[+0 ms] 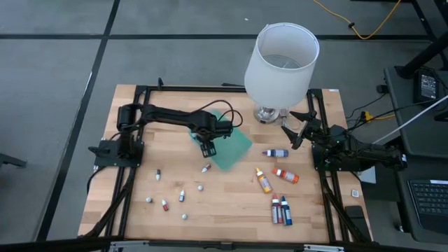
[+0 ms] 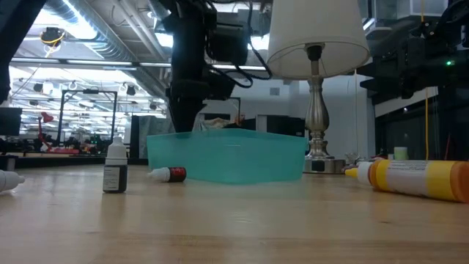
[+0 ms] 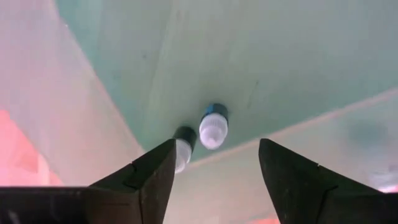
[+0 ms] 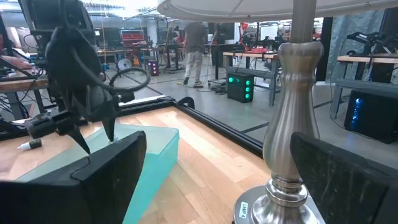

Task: Pick & Place food coloring
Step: Put the small pink food coloring bottle into the green bin

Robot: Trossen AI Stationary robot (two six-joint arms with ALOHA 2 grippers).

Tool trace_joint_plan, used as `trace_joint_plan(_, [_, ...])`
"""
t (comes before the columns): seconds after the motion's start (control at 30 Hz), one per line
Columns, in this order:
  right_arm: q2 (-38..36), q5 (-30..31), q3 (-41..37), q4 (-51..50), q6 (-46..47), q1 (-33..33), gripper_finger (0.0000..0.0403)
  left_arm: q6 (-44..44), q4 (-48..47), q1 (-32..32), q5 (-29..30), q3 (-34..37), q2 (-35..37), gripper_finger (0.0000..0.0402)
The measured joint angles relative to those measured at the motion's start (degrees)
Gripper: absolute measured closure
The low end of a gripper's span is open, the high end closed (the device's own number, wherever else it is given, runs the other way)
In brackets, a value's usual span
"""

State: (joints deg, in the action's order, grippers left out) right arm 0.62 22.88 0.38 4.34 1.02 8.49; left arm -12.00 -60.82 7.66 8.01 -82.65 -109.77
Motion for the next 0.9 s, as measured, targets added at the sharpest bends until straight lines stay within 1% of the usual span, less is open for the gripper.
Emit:
trace_joint_plan(0.17, [0.0, 0.02, 0.0, -0.02, 0.0, 0.02, 0.0006, -1.44, -0.64, -0.34, 0.88, 0.0, 3.34, 0.0176])
trace_joint_plan(0.3, [0.0, -0.01, 0.0, 0.0, 0.0, 0.0, 0.0006, -5.92, -1.83, -1.62, 1.84, 0.0, 6.39, 0.0176])
trace_joint_plan(0.4, [-0.02, 0.02, 0.0, 0.0, 0.0, 0.0, 0.0006, -10.07, -3.7, -3.43, 3.64, 0.0, 8.57, 0.0176])
trace_joint_plan(0.5, [0.0, -0.01, 0.0, 0.0, 0.0, 0.01, 0.0006, -14.4, -5.47, -5.99, 5.7, 0.0, 10.75, 0.0176])
trace_joint_plan(0.57, [0.0, -0.01, 0.0, 0.0, 0.0, 0.02, 0.0006, -17.4, -6.67, -8.05, 6.03, 0.0, 11.71, 0.0176])
trace_joint_plan(0.77, [0.0, -0.01, 0.0, -0.01, 0.0, 0.01, 0.0006, -28.61, -10.48, -14.65, 4.87, 0.03, 13.51, 0.0176])
trace_joint_plan(0.9, [0.0, 0.0, 0.0, 0.0, 0.0, 0.01, 0.0006, -38.3, -12.13, -19.12, 3.02, 1.96, 14.48, 0.0176])
